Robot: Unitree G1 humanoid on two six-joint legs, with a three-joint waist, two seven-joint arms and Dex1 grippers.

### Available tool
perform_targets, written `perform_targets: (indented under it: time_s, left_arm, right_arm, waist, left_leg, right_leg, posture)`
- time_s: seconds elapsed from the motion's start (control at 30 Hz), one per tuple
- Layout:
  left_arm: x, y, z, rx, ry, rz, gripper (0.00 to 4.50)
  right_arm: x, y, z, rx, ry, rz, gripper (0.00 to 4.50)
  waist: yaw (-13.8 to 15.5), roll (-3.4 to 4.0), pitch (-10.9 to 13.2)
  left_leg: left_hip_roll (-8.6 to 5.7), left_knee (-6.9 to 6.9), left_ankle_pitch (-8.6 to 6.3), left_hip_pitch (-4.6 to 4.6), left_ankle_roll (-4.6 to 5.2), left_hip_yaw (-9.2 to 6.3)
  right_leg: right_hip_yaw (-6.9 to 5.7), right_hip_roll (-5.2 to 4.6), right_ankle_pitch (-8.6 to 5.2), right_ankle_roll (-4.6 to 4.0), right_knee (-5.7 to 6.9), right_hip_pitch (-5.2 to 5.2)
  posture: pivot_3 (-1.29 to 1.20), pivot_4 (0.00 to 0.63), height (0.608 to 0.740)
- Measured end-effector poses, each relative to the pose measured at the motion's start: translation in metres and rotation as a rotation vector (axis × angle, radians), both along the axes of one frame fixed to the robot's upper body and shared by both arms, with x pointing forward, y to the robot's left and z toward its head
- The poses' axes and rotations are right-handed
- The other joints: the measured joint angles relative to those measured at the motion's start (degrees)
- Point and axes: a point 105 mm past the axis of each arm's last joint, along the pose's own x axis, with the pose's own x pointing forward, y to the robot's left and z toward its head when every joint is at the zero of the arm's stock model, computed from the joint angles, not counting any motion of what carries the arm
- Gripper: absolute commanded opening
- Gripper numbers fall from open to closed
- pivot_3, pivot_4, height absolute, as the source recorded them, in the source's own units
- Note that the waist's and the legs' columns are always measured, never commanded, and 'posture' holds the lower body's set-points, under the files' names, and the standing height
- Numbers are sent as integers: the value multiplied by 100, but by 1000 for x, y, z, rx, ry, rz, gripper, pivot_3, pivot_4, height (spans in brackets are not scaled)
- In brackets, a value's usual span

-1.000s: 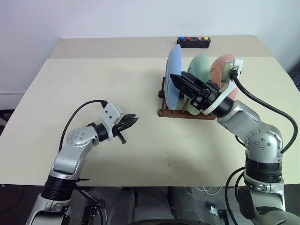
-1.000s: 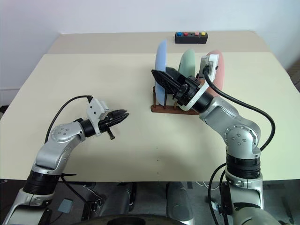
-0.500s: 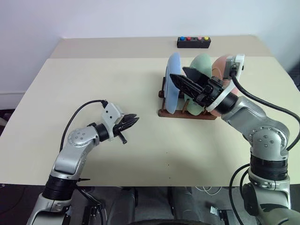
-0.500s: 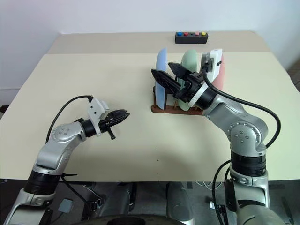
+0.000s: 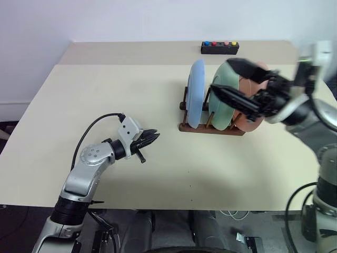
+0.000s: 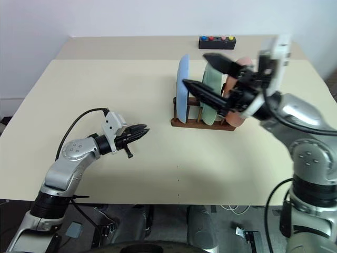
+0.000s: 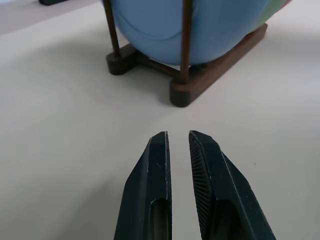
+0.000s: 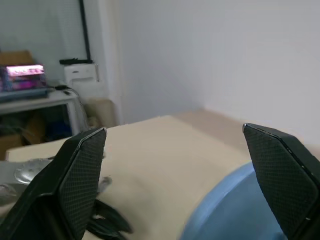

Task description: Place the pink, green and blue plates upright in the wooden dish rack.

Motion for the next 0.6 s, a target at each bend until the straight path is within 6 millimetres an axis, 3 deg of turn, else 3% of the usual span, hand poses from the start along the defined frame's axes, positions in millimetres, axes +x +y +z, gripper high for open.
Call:
perform_targets:
  time_s: [0.13,0.23,0.4,0.5,0.6]
  left_arm:
    - [1,1,-2,3,8,-3,598]
    - [3,-1,-3,2,13,-16,598]
    - [9,-4,-6,5,9,-20,598]
    - [13,-6,-13,22,19,-13,598]
    - [18,-3,-18,14,12,22,598]
  right_arm:
    - [-4,-60,-22,-46,83,-176,4449]
    - [-16,-86,-38,-88,132,-241,4449]
    - [-26,-145,-96,-213,302,-492,4449]
    - [-27,-157,-138,-286,382,-554,4449]
    - [-24,-149,-164,-290,395,-543,4449]
  waist:
    - [-22,-3,1]
    - [-56,-1,-1]
    - [-49,-10,-2]
    - [-76,-10,-3]
    - [-88,-7,-4]
  left_leg:
    - [0,0,-1,1,1,4]
    - [4,-2,-1,9,1,6]
    - [2,7,-1,12,1,16]
    - [2,4,-1,14,1,17]
    - [3,-1,-1,18,1,19]
  right_leg:
    - [2,-2,0,-1,0,0]
    - [3,4,0,-2,7,-1]
    - [10,1,-10,-18,-1,7]
    - [12,1,-10,-17,0,5]
    - [15,2,-2,-2,6,2]
  posture:
    - [0,150,734]
    - [0,150,734]
    - [0,150,734]
    - [0,150,734]
    - [0,150,734]
